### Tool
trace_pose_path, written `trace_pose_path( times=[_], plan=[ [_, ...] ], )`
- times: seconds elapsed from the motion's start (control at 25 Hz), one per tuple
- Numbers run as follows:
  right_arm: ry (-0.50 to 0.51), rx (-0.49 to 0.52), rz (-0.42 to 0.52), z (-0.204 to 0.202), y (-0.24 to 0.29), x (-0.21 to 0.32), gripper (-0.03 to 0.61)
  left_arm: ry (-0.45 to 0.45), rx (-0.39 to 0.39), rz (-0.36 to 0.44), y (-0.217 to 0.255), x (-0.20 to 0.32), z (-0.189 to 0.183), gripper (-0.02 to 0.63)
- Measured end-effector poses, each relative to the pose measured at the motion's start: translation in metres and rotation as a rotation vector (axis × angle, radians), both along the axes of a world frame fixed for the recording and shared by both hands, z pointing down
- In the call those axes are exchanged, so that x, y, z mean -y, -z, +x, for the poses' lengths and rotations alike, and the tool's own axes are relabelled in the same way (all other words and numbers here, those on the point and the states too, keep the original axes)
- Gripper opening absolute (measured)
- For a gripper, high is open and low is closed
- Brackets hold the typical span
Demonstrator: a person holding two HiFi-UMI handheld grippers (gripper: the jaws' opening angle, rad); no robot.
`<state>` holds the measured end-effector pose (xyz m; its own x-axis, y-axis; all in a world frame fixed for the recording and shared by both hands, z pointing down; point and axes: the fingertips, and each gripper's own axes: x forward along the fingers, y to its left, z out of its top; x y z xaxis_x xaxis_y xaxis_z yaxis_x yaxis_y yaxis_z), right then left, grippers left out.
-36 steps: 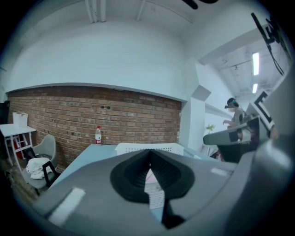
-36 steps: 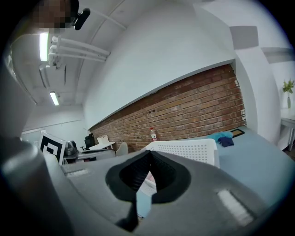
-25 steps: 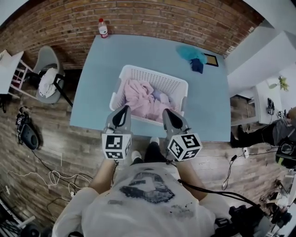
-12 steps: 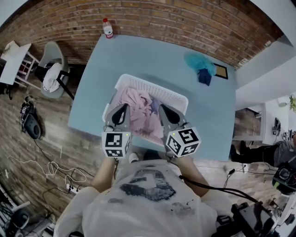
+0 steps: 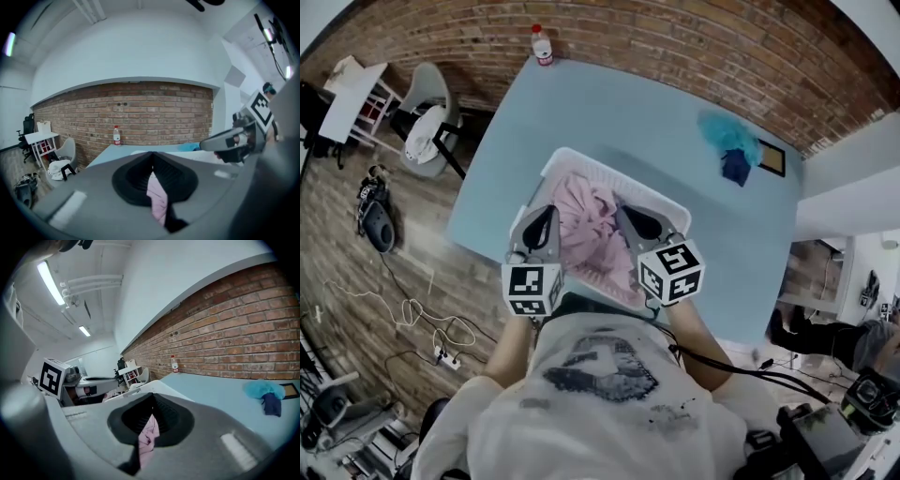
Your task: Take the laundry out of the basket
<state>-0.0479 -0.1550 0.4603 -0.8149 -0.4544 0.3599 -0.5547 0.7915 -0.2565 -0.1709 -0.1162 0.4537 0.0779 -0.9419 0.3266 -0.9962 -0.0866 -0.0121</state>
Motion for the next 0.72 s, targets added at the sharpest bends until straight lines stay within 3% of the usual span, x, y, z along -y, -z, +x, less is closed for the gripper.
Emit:
trace_pose_path(
  times=[0.32,0.4,0.56,0.72],
  plan=[
    [0.037,-0.057,-0.058,-0.025,-0.029,-0.001,0.002,-0.054,0.009,-0.003,-0.005,0.011,-0.014,-0.009],
    [0.046,-0.074,-0.078,-0.032,-0.037,-0.003,0.075,-0.064,0.018,-0.003,-0.008,0.013,-0.02,-0.009],
    [0.069,-0.103,-0.101,-0.04,-0.052,-0.008,0.094,-0.073,0.007,-0.001,-0.011,0.016,-0.03,-0.009],
    [0.135,-0.135,-0.103,-0.049,-0.063,-0.014,0.238,-0.075,-0.006,-0.018,-0.018,0.015,-0.036,-0.009]
  ],
)
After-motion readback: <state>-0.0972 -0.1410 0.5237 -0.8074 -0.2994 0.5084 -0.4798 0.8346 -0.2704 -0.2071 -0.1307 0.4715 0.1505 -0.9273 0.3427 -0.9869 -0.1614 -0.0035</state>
